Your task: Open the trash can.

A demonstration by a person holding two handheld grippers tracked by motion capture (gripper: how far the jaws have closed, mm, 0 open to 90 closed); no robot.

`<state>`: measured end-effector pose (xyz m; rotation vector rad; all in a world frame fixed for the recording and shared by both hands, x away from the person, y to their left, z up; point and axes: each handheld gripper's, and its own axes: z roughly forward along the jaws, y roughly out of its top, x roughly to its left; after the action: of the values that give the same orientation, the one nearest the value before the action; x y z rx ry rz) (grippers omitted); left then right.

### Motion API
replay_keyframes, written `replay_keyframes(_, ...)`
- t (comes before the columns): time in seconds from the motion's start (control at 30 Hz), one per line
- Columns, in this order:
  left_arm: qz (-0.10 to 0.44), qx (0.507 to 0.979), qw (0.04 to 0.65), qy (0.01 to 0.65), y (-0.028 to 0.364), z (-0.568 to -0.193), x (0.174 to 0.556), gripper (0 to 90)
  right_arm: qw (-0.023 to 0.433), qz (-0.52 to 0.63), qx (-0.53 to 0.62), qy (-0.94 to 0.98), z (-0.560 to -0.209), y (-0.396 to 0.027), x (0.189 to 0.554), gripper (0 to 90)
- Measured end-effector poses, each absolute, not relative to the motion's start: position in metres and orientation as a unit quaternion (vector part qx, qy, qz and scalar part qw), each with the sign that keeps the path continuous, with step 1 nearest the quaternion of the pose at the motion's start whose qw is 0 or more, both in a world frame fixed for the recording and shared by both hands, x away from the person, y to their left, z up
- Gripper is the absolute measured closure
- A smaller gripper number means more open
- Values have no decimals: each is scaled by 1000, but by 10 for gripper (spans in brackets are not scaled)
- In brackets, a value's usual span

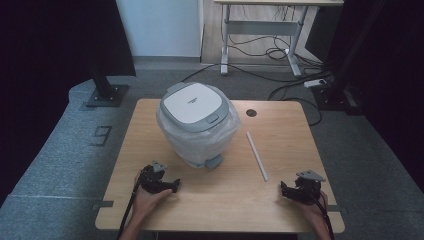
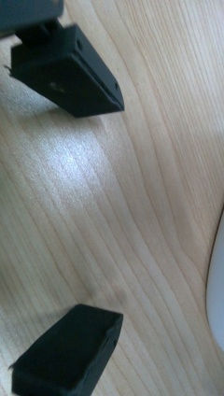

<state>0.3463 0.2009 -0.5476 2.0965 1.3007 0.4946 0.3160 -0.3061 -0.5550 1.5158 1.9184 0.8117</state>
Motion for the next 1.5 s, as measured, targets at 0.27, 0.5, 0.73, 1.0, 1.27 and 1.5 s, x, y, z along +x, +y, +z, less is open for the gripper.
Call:
replay_keyframes(0.27,196,782,315,500,205,-547,344,143,250,315,577,711,-556,-311,319,112)
replay_keyframes(0.5,204,774,318,508,209,-546,343,245,251,315,578,710,-556,-312,319,118)
replay_keyframes(0.73,210,764,323,518,217,-545,343,375,251,315,579,709,-556,-312,319,125)
replay_keyframes(1.0,212,746,347,527,230,-532,338,518,253,315,580,708,-556,-312,319,127)
replay_keyframes(1.27,202,746,384,506,234,-516,333,716,253,315,580,707,-556,-312,320,127)
replay_keyframes(1.5,204,740,412,490,237,-500,327,825,253,315,580,707,-556,-312,320,127)
